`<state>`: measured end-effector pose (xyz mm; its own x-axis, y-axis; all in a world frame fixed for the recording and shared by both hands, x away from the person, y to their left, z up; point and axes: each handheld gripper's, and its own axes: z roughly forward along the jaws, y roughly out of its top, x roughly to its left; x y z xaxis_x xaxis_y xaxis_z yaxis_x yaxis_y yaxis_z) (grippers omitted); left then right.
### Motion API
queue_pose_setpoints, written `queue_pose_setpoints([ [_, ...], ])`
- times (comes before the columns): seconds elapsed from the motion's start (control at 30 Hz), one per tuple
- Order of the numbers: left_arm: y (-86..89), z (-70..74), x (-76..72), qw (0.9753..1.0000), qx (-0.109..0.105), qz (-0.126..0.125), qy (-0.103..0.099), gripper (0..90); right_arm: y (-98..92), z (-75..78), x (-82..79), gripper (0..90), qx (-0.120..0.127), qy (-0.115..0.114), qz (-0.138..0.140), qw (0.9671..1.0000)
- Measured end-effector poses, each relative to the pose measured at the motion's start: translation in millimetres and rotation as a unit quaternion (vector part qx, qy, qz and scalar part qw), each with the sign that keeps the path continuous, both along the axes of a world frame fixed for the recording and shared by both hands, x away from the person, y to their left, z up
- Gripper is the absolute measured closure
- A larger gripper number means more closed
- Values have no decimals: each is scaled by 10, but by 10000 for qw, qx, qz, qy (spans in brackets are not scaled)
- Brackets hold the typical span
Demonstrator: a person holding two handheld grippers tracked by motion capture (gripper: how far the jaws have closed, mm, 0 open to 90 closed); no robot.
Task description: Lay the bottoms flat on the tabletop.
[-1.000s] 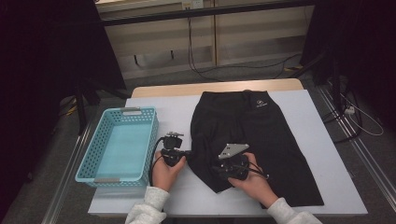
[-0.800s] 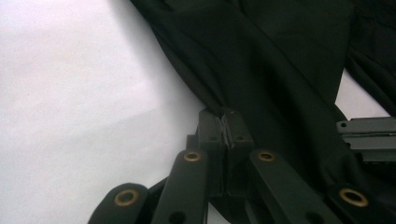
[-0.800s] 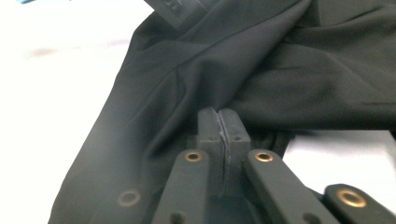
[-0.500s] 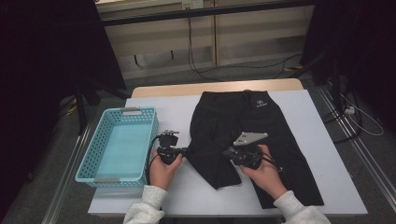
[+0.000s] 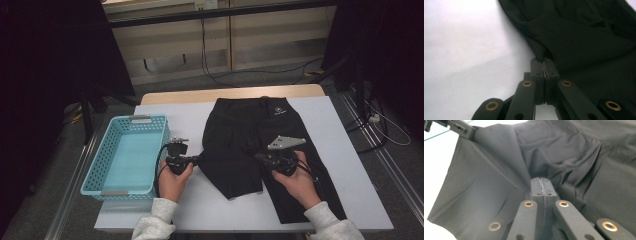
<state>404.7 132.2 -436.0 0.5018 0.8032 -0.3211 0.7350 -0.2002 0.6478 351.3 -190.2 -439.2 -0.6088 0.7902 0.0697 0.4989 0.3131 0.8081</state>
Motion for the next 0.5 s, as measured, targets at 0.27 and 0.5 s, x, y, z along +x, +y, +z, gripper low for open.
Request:
queue_pose_setpoints([
  [0.27,-48,-55,21,9999,-23,-138,33,870,132,-68,-53,817,-259,-33,317,9992],
  [0.5,-65,-37,14,9997,-69,-239,-36,851,421,-49,-165,647,-363,-122,764,9963],
])
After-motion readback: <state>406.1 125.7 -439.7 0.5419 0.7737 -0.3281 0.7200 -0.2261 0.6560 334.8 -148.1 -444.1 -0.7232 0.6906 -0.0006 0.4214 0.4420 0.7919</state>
